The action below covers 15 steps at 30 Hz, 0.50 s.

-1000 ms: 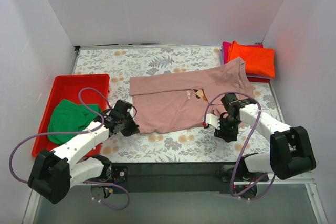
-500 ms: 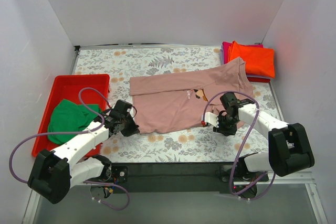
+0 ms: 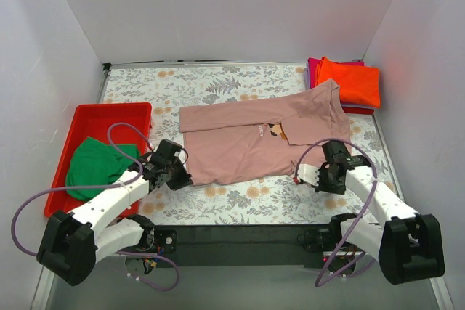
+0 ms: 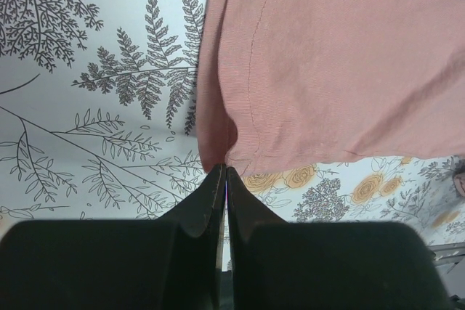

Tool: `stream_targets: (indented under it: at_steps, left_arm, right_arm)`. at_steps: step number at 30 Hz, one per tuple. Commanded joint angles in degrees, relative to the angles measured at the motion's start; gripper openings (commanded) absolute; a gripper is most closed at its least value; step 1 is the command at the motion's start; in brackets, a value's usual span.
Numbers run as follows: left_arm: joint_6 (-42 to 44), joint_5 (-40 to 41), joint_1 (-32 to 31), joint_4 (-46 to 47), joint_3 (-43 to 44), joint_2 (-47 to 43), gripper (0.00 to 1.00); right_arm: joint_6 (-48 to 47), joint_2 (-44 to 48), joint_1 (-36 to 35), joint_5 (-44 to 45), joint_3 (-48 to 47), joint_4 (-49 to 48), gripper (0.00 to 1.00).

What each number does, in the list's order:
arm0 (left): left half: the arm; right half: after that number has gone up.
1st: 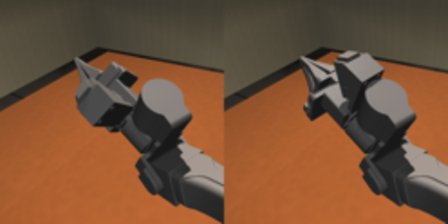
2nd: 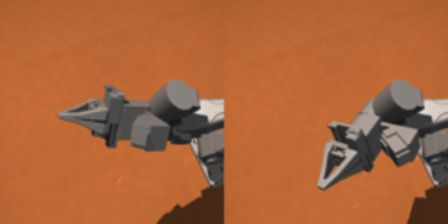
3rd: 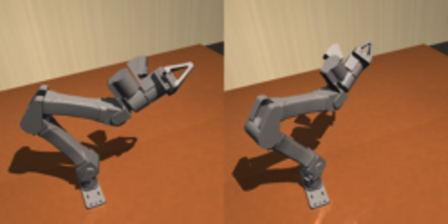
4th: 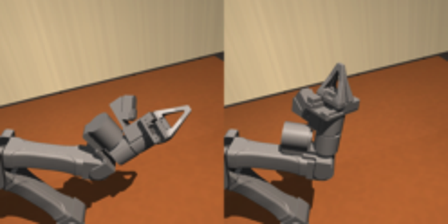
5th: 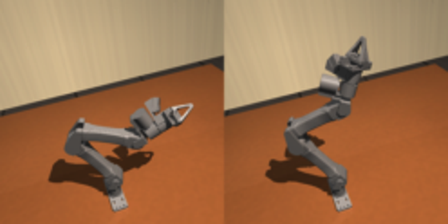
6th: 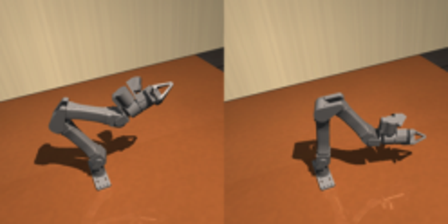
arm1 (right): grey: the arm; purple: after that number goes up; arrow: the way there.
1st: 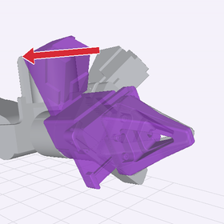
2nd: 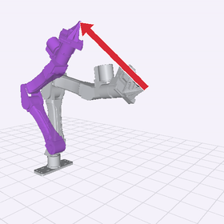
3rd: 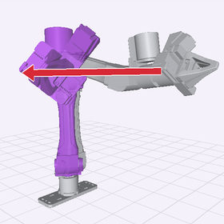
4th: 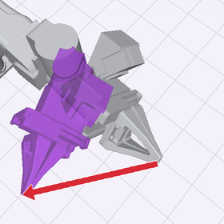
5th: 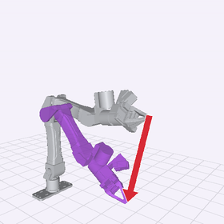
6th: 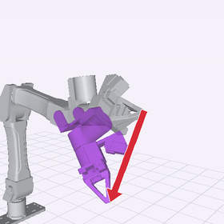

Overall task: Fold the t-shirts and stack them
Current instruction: Fold the tshirt

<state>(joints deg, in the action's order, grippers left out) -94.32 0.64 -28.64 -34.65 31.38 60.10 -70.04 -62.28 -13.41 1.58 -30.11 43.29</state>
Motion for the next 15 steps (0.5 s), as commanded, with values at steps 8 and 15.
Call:
stream_targets:
  at_steps: [8,15]
  left_arm:
    - [0.02,-0.29,-0.18,-0.5,-0.7,-3.32,0.0]
    - [-0.86,0.32,-0.27,-2.08,-1.14,-6.22,0.0]
  right_arm:
    - [-10.73,12.71,12.86,7.11,-1.27,9.45,0.01]
    - [-16.79,11.84,27.81,2.55,-7.06,9.1,0.01]
